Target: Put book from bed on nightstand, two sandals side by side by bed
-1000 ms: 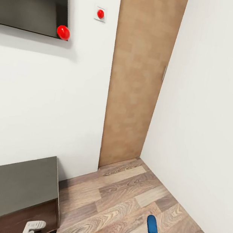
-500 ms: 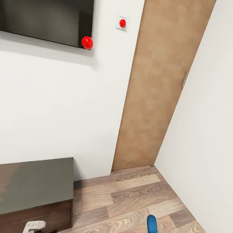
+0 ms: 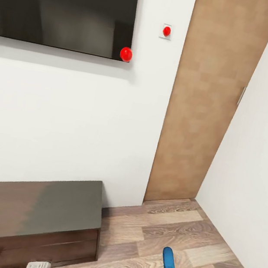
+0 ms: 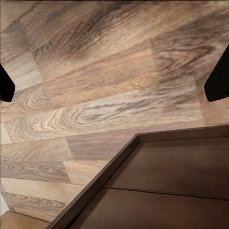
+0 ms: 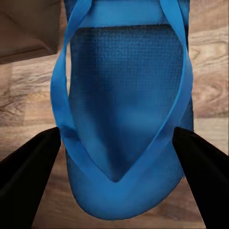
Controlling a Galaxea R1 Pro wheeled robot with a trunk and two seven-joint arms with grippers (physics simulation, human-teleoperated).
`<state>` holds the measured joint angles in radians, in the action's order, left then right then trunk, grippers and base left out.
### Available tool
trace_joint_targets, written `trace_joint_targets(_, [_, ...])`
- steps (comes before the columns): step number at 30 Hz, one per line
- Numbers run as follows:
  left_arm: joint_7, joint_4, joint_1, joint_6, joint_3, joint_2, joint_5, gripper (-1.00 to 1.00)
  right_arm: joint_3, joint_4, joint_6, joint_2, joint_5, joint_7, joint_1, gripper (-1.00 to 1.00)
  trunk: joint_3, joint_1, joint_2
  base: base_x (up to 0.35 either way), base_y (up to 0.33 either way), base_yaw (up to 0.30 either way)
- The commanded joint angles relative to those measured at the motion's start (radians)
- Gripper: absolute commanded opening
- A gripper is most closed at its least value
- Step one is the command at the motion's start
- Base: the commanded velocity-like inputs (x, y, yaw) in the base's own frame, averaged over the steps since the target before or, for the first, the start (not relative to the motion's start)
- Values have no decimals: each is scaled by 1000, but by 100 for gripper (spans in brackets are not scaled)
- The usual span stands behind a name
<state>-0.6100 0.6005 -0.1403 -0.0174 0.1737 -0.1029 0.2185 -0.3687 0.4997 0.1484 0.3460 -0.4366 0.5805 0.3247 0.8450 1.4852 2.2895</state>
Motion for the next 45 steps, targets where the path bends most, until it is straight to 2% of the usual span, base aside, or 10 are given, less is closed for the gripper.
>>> trace_joint_targets(1, [-5, -17, -1, 17, 2, 0, -1, 100, -4, 2, 7, -12, -9, -7, 1, -100, 1, 0, 0, 0, 0, 290])
trace_joint_targets(4, [-6, -40, -1, 50, 2, 0, -10, 100, -4, 3, 7, -30, -6, -7, 1, -100, 1, 0, 0, 0, 0, 290])
trace_joint_targets(8, [-5, -48, -1, 61, 0, 9, -14, 100, -2, 3, 7, -35, -9, -8, 1, -100, 1, 0, 0, 0, 0, 291])
trace_joint_targets(13, [17, -50, -1, 64, 1, 23, -14, 100, -1, -4, 5, -35, -13, -8, 1, -100, 1, 0, 0, 0, 0, 291])
trace_joint_targets(21, [28, -51, -1, 65, 0, 27, -13, 100, 1, -126, 5, -35, -14, -9, 1, -100, 1, 0, 0, 0, 0, 290])
trace_joint_targets(45, [29, -78, -1, 65, -2, 29, -14, 100, 3, -150, 4, -36, -13, -16, 0, -100, 1, 0, 0, 0, 0, 291])
